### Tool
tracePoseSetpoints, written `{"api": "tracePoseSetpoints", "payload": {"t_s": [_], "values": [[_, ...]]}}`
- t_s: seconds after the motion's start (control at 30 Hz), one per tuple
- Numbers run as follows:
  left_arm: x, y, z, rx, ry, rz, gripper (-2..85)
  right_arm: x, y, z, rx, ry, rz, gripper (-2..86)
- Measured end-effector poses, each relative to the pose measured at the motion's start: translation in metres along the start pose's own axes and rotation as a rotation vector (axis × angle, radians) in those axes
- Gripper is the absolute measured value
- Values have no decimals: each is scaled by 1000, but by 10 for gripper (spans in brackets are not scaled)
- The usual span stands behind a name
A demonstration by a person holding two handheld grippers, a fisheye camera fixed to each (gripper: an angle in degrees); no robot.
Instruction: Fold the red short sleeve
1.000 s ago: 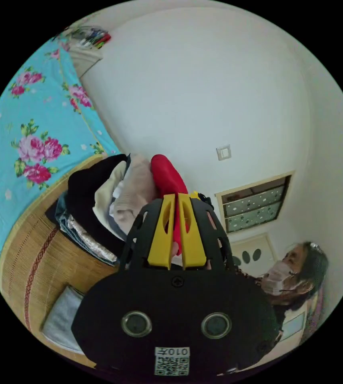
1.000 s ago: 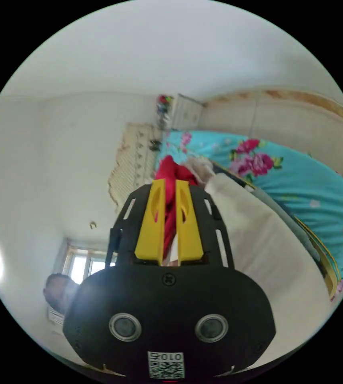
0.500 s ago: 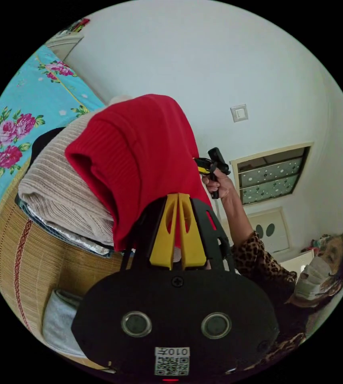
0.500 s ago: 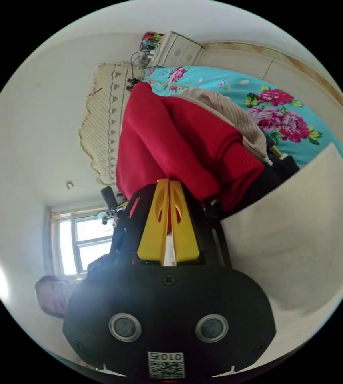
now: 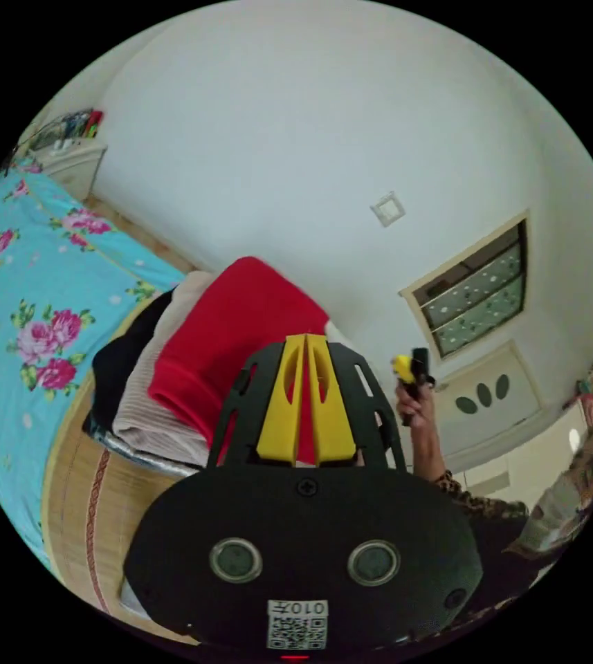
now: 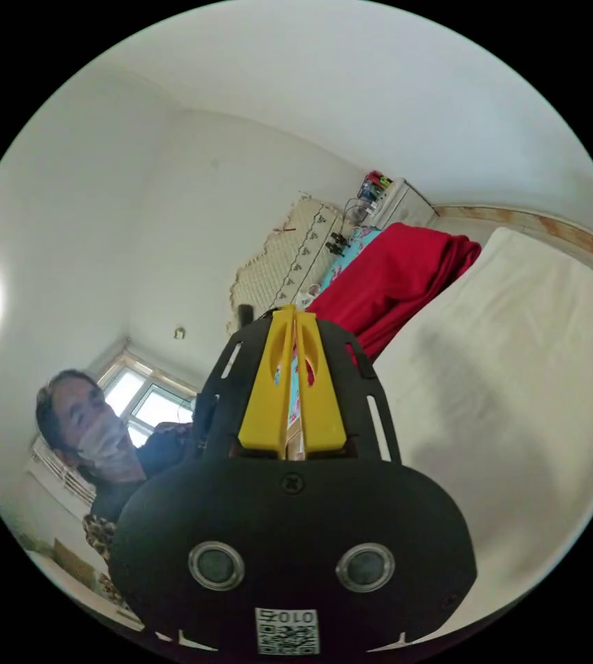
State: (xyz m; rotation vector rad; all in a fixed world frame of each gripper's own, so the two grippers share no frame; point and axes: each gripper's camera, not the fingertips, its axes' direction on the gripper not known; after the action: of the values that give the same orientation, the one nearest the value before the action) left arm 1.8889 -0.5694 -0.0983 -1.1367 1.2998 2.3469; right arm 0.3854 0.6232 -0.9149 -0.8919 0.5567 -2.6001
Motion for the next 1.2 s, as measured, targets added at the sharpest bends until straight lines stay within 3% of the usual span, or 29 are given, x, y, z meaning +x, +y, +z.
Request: {"api": "tracePoseSetpoints", "payload": {"t_s": [0.03, 0.07, 0.13, 0.2, 0.3, 0.37, 0.47, 0.57, 0.67, 0.73, 0.83, 0.97, 1.03, 1.1, 1.2], "values": [[-32, 0, 29, -77, -46, -79, -3, -5, 33, 1, -1, 7, -36, 27], [-58, 8, 34, -31, 96, -141, -3, -9, 49, 1, 0, 14, -61, 27], [-66, 11, 33, -31, 169, -206, -3, -39, 111, -1, -2, 130, -199, 29], [-31, 6, 32, -39, 61, -139, -3, -72, 157, 2, 29, 307, -361, 31], [43, -17, 61, -57, 92, 99, -3, -94, 232, 34, 125, 584, -632, 41], [59, -48, 116, -129, 62, 134, -3, -66, 265, 53, 164, 555, -768, 45], [26, -51, 217, -399, 65, 23, -3, 7, 285, 71, 121, 522, -606, 33], [31, -19, 237, -349, 66, 113, -4, 57, 315, 65, 246, 706, -524, 27], [34, -10, 248, -317, 39, 170, -4, 110, 336, 44, 398, 675, -488, 23], [22, -16, 257, -316, 83, 144, -4, 168, 340, 35, 494, 726, -295, 22], [16, -16, 267, -292, 74, 177, -4, 213, 354, 46, 565, 921, -189, 22], [3, 5, 280, -202, 109, 238, -4, 208, 380, 89, 657, 1208, -251, 22], [-3, 5, 286, -192, 126, 241, -4, 203, 398, 137, 681, 1486, -341, 23], [-12, 2, 292, -178, 158, 228, -4, 220, 416, 169, 696, 1519, -475, 23], [-18, 0, 304, -165, 177, 222, -4, 283, 425, 196, 772, 1375, -537, 24]]}}
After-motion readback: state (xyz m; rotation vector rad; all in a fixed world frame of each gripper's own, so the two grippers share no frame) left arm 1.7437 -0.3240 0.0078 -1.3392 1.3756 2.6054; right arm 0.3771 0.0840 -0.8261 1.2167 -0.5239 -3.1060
